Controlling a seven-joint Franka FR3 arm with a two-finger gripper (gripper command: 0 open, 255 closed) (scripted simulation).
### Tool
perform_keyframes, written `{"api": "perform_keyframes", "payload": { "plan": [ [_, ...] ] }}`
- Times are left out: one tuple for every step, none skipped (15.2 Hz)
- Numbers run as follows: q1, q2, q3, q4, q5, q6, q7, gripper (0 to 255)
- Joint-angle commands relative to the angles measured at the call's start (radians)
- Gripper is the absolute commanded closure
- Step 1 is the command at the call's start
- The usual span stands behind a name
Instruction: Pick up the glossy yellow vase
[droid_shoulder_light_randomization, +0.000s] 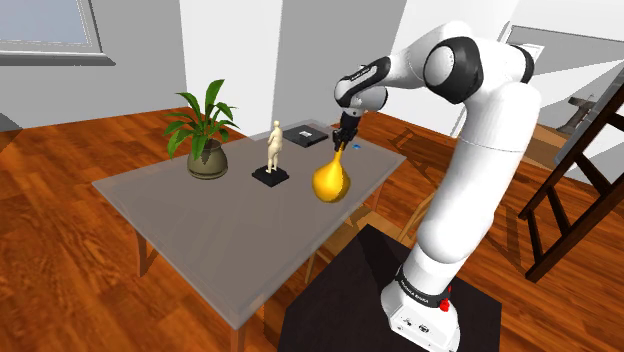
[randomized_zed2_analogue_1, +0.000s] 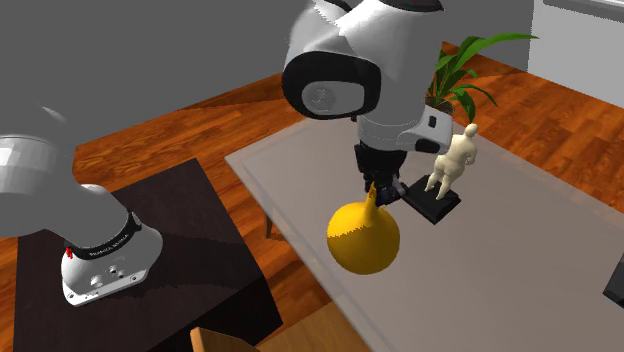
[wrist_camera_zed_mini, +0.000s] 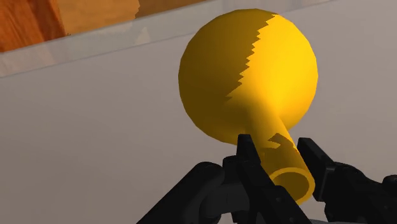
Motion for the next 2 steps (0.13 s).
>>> {"api": "perform_keyframes", "payload": {
  "plan": [
    [0.001,-0.009,-0.001,0.005,-0.006,-0.012,0.005,255],
    [0.001,-0.009,-0.001,0.005,-0.006,-0.012,0.005,255]
  ]
}}
